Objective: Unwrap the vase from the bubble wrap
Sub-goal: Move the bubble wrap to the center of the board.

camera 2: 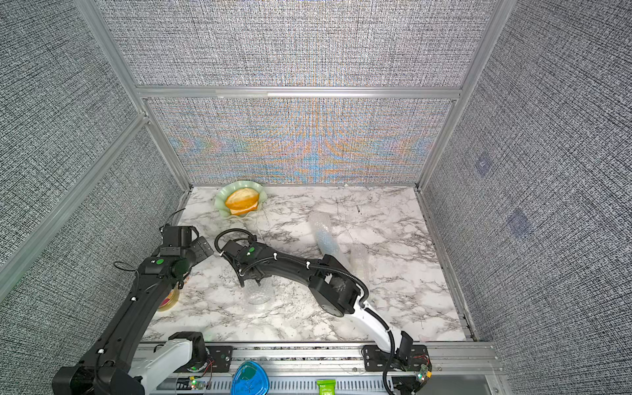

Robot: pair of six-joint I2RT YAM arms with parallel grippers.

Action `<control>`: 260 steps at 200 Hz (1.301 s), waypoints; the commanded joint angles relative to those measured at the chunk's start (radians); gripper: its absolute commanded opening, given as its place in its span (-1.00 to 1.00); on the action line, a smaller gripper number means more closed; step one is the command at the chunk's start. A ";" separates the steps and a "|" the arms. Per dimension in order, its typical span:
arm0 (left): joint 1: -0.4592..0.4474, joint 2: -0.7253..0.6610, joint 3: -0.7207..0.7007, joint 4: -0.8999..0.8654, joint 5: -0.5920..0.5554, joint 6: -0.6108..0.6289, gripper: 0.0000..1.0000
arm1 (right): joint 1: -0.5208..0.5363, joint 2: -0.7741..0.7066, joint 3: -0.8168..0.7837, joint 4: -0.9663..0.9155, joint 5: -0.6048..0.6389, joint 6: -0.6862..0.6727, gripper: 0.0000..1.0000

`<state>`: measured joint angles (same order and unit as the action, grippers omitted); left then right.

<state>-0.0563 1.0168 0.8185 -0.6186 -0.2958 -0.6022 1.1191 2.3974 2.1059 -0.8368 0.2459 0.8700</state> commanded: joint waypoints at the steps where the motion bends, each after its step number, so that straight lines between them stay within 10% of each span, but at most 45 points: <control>1: 0.002 -0.001 -0.001 0.023 -0.001 0.002 0.99 | -0.012 0.018 0.000 -0.064 0.019 -0.018 0.13; 80: 0.003 0.005 -0.017 0.061 0.061 0.028 0.99 | -0.051 -0.080 -0.197 -0.016 0.035 -0.278 0.04; 150: 0.002 -0.023 -0.032 0.070 0.076 0.044 0.99 | -0.056 -0.086 -0.291 0.011 0.032 -0.384 0.50; 260: 0.002 -0.004 -0.084 0.134 0.372 0.078 0.99 | -0.202 -0.324 -0.598 0.176 0.099 -0.460 0.11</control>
<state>-0.0555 0.9920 0.7361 -0.5186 -0.0280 -0.5419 0.9588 2.1052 1.5745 -0.5175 0.2382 0.4648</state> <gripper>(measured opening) 0.994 0.652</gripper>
